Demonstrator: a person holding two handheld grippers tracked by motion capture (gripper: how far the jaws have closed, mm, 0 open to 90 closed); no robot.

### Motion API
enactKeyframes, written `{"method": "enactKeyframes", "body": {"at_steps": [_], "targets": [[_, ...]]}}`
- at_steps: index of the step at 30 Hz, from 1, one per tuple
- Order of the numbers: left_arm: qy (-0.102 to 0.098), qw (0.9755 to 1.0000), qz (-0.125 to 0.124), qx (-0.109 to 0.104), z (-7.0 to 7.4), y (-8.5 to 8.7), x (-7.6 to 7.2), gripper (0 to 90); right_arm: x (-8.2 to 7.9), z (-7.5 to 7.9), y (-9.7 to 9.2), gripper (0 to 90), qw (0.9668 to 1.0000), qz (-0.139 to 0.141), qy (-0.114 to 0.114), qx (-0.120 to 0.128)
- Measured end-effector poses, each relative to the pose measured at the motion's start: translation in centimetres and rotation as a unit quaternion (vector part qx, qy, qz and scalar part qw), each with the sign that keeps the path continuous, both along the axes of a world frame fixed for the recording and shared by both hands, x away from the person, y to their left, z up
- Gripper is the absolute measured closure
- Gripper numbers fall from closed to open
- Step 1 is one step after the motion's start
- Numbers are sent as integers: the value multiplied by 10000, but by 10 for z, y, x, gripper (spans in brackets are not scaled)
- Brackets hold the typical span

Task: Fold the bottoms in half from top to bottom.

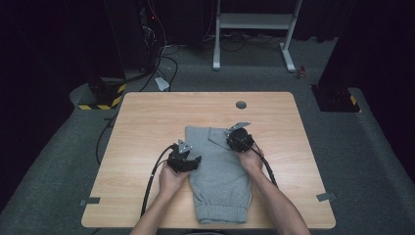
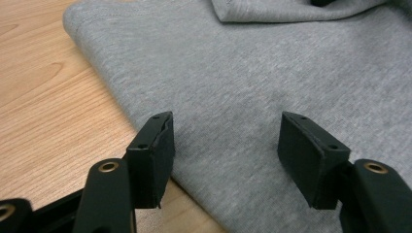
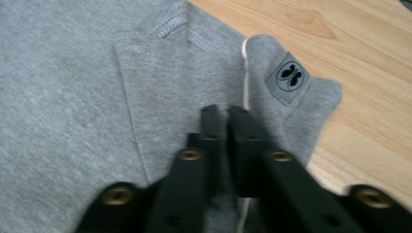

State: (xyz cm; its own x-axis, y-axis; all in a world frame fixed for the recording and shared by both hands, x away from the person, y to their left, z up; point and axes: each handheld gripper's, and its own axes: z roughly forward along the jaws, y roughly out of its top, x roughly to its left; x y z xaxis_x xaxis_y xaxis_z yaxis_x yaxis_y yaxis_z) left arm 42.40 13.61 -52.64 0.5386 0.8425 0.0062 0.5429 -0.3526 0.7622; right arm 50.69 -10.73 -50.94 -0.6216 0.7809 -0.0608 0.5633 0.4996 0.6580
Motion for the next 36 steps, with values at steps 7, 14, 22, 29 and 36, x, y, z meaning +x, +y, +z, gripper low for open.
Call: {"method": "enactKeyframes", "body": {"at_steps": [7,14,22,29,36], "targets": [[-9,10000,8,10,0,0,0,384,-2,20,-19,893,9985,-219,-443,226],[-11,10000,9,12,0,0,0,384,5,13,-38,781,9983,-495,-298,124],[-20,10000,15,13,0,0,0,384,11,1,-34,847,9984,-488,-218,-167],[-15,10000,-5,26,0,0,1,387,12,8,-47,747,9959,-801,-416,22],[11,10000,-31,40,1,1,8,388,-7,10,-25,699,9996,45,-244,-124]]}}
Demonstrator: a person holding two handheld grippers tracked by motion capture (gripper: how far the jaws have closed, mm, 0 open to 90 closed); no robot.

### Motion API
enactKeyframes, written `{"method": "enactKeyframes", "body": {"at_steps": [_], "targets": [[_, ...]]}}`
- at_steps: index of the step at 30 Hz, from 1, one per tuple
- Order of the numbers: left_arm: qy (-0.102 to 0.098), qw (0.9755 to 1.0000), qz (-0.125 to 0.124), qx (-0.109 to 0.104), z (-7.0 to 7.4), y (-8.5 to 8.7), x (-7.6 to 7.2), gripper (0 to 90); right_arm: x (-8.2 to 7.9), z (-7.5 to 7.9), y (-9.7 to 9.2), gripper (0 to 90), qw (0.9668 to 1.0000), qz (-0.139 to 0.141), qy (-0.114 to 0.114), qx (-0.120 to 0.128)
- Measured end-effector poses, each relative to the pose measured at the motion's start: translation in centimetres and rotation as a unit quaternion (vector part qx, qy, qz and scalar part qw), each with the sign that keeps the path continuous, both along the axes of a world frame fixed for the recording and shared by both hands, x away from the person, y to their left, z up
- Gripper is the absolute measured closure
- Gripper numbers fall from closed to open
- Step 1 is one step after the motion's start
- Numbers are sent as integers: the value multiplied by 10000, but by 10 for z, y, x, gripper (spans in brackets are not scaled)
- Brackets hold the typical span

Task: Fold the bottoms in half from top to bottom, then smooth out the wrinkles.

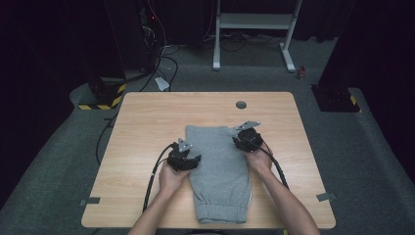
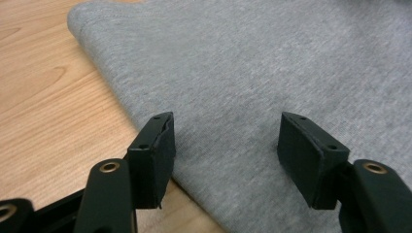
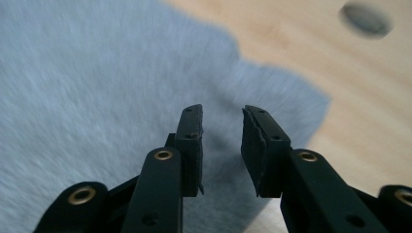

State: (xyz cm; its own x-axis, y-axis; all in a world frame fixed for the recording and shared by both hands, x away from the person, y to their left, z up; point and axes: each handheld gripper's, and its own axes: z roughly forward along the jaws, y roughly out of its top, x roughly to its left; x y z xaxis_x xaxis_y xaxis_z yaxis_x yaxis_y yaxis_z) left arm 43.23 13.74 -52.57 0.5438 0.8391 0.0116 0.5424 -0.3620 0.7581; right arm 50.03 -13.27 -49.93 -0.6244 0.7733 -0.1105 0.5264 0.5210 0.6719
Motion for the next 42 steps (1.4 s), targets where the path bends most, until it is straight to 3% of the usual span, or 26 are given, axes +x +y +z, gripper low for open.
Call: {"method": "enactKeyframes", "body": {"at_steps": [2,3,4,5,8,10,12,15,19,21,23,26,29,33,37,42], "targets": [[26,10000,3,39,1,1,5,388,11,-11,-9,701,9994,-312,90,-80],[-5,10000,57,55,1,1,9,388,17,-12,-18,693,9986,-474,167,159],[14,10000,62,53,1,2,13,387,20,-12,-23,691,9979,-602,161,198],[57,10000,53,56,2,2,16,387,21,-11,-25,678,9977,-658,65,139],[133,9998,63,99,6,-1,18,382,14,-2,-28,639,9970,-715,-10,294],[160,9999,-47,-35,11,-1,11,379,0,6,-29,643,9977,-475,-179,451],[91,9996,-232,-156,18,-2,-3,379,-19,11,-27,649,9984,-152,-178,515],[90,9981,-554,-242,25,-8,-31,378,-50,7,-24,656,9980,258,41,583],[246,9960,-832,233,18,-18,-50,389,-71,-9,-25,666,9972,478,246,517],[309,9953,-795,454,11,-18,-48,396,-71,-12,-27,681,9971,459,191,572],[367,9967,-680,253,9,-15,-40,392,-65,-12,-29,680,9981,327,145,505],[315,9975,-562,305,9,-14,-30,388,-54,-15,-32,677,9985,237,131,485],[265,9982,-426,328,9,-16,-17,385,-46,-15,-30,667,9994,144,-28,317],[337,9982,-339,351,11,-19,-8,381,-35,-15,-29,632,9996,-50,-70,275],[251,9981,-401,400,18,-20,-18,386,-40,-9,-31,608,9984,-217,8,521],[272,9976,-635,52,28,-20,-44,375,-66,-1,-33,606,9978,141,98,646]]}}
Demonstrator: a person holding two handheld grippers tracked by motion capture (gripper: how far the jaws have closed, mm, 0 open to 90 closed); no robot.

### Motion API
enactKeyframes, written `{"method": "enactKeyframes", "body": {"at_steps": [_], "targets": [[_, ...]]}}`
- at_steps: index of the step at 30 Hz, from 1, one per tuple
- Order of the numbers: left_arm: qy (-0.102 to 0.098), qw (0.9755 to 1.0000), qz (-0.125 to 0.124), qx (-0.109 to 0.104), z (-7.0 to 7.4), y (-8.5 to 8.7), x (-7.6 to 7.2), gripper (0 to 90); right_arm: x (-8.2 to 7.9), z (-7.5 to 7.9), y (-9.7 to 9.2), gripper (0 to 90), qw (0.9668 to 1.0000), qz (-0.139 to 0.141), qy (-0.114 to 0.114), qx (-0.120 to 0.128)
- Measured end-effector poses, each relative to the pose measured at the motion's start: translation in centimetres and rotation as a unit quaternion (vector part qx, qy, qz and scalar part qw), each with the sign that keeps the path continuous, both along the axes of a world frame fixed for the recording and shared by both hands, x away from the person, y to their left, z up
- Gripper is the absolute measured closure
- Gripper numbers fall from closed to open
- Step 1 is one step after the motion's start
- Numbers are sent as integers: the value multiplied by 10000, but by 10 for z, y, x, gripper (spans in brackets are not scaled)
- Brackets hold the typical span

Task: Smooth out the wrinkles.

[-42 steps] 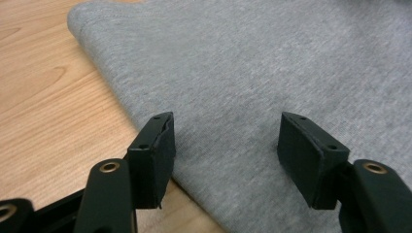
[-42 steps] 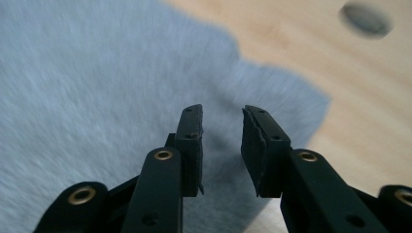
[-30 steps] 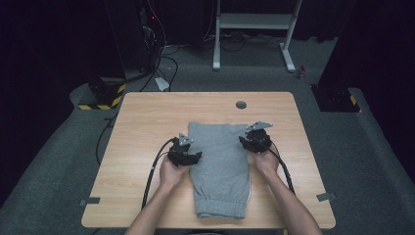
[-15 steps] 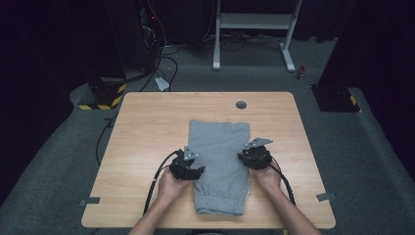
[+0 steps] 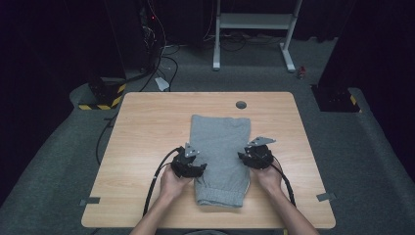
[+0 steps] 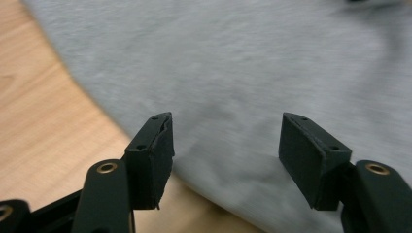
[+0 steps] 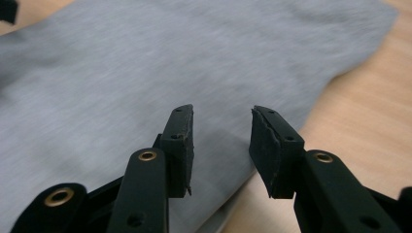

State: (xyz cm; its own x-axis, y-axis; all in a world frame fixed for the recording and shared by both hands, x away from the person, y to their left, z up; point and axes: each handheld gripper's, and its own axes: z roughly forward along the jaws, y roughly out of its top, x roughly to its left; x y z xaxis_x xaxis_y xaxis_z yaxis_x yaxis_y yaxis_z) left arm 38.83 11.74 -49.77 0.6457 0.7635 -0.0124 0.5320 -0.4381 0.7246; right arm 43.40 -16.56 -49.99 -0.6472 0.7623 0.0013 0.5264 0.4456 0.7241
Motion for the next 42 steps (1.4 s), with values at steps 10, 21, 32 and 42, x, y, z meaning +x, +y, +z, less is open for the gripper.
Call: {"method": "enactKeyframes", "body": {"at_steps": [10,21,32,42], "targets": [[101,9998,-101,143,-14,-1,-30,384,-47,-6,2,580,9991,416,60,-17],[139,9998,9,169,-20,0,-17,371,-30,-16,0,559,9995,300,6,-139],[158,9998,41,-149,-3,14,-4,368,-30,4,-14,530,9996,-41,-37,277],[441,9944,883,-388,-1,32,59,388,28,5,-26,558,9916,-1018,264,751]]}}
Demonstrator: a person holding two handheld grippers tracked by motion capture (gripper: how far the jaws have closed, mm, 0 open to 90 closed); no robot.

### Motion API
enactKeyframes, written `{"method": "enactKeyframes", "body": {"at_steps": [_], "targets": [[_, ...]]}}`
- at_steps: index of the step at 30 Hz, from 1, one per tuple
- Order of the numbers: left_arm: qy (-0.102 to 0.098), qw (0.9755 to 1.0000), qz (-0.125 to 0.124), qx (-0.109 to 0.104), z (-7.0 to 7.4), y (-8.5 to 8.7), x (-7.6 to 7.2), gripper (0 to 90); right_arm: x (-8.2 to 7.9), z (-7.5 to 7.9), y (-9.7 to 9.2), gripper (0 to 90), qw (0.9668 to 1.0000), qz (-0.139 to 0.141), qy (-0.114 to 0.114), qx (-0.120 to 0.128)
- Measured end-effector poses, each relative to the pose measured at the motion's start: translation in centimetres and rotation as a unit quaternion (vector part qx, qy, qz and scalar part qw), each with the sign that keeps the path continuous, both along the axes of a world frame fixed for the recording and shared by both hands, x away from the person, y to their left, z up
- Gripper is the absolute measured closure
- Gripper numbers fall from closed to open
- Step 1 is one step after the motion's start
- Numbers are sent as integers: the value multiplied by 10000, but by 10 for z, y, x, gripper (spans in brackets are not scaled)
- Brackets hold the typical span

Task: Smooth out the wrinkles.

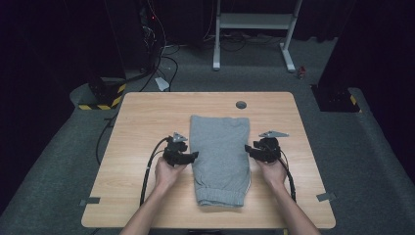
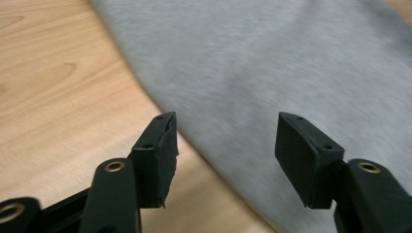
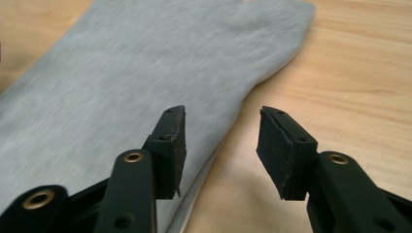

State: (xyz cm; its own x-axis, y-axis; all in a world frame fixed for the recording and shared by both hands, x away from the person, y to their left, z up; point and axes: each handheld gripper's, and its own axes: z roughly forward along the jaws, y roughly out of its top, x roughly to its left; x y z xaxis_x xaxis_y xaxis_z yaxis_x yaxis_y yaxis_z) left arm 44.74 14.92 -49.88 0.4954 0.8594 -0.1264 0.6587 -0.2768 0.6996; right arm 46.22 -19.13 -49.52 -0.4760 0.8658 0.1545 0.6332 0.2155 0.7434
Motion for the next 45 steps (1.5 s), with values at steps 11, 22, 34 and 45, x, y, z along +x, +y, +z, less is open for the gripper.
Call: {"method": "enactKeyframes", "body": {"at_steps": [11,22,34,45], "targets": [[224,9989,410,50,-6,-5,46,335,34,-2,9,520,9983,-465,317,-113],[367,9972,591,261,-11,-17,71,312,63,-8,34,465,9964,-582,506,-345],[178,9966,447,668,-12,-30,73,359,72,-14,51,539,9943,-309,445,-924],[168,9975,315,607,-10,-29,75,585,73,-14,50,756,9951,99,426,-888]]}}
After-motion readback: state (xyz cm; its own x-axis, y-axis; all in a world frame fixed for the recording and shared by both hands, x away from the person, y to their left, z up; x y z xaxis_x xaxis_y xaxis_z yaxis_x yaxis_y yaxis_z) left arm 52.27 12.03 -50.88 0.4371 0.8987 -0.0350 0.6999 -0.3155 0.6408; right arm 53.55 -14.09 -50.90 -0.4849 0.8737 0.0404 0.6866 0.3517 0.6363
